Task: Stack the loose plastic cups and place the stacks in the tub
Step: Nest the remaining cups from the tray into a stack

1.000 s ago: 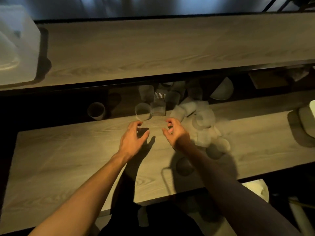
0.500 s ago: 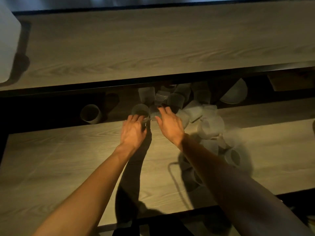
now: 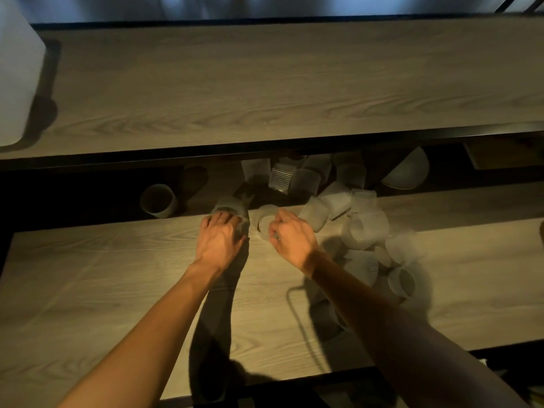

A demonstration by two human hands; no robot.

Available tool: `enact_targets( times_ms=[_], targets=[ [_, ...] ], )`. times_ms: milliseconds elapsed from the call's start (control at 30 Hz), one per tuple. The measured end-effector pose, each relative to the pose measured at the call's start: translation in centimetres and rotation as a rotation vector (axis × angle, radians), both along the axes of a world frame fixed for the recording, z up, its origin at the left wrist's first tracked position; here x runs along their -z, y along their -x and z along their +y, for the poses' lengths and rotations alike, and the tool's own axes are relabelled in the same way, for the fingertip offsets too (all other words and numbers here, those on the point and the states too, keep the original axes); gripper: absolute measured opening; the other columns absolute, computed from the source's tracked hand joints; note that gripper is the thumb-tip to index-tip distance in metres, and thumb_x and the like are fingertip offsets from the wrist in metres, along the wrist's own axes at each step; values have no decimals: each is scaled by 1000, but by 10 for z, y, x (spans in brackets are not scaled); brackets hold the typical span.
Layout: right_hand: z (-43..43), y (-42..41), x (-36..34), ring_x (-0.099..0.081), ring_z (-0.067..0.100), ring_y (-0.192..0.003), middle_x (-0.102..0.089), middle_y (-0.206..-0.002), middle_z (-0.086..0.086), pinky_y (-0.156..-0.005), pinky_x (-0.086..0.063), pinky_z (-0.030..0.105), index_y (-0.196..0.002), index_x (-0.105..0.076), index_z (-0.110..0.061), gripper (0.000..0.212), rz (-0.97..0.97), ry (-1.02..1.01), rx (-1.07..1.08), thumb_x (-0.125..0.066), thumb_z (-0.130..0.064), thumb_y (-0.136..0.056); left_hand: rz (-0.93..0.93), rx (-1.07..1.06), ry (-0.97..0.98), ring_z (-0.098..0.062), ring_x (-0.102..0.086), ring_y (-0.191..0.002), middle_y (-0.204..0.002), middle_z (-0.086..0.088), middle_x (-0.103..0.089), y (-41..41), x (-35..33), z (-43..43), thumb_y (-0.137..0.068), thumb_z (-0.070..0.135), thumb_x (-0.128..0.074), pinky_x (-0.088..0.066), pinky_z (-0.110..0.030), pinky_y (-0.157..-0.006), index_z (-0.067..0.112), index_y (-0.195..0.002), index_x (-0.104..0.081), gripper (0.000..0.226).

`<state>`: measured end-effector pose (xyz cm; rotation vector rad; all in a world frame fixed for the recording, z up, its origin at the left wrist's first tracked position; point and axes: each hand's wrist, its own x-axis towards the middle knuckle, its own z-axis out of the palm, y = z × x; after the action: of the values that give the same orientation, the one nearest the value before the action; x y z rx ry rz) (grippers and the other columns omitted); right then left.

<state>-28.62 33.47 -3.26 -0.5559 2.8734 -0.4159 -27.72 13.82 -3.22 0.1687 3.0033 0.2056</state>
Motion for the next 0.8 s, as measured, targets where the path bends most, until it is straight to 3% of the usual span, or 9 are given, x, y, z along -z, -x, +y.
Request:
enact_targets(
  times_ms=[100,200,300,400,567,700,800],
  targets=[
    [1,-5,-1,-56,15,-106,-54,-120,-1,-87,-49,33,-116,-68,-21,34,-76,-39,-25,-53,-46,-99,14,-1,25,-22,-58,-118,-117,-3,-69,9,-2,4,-85,19,-73,-34,-40,-108,23,-121,-67,37],
    [0,-9,-5,-58,12,-101,-55,-121,-3,-88,-50,33,-121,-65,-22,39,-158,106,41,-46,-50,-102,32,12,94,-23,-59,-115,-113,-3,-70,12,-8,3,-86,19,-70,-32,-41,-108,24,-117,-69,32],
    [7,-6,-8,-56,10,-104,-54,-123,-3,-92,-52,33,-126,-61,-23,34,-5,202,219,-45,-43,-104,13,48,148,-23,-56,-121,-119,-3,-68,8,-13,-3,-90,26,-66,-29,-42,-111,24,-122,-67,32],
    [21,5,-11,-49,20,-120,-47,-135,5,-102,-44,36,-140,-51,-21,44,137,49,331,-50,-40,-101,-44,85,167,-21,-52,-127,-128,-2,-65,-1,-14,-8,-95,32,-58,-26,-41,-115,26,-128,-64,34],
    [34,17,-8,-31,32,-140,-28,-155,15,-114,-31,44,-154,-27,-22,66,-45,-324,326,-53,-45,-98,-52,57,42,-21,-50,-128,-133,-4,-58,-14,-14,-8,-90,38,-61,-29,-40,-113,23,-130,-60,42],
    [38,15,-3,-30,31,-140,-31,-155,11,-113,-27,45,-147,-39,-23,55,-16,-356,251,-53,-43,-98,5,-61,-135,-23,-50,-128,-137,-7,-54,-19,-18,-14,-92,29,-65,-33,-42,-114,18,-136,-55,47],
    [35,4,7,-40,28,-132,-42,-146,10,-107,-36,43,-138,-50,-20,56,110,-126,313,-55,-54,-94,42,-206,-189,-26,-47,-132,-143,-10,-47,-16,-19,-27,-93,26,-66,-35,-43,-114,15,-143,-47,54]
  ],
)
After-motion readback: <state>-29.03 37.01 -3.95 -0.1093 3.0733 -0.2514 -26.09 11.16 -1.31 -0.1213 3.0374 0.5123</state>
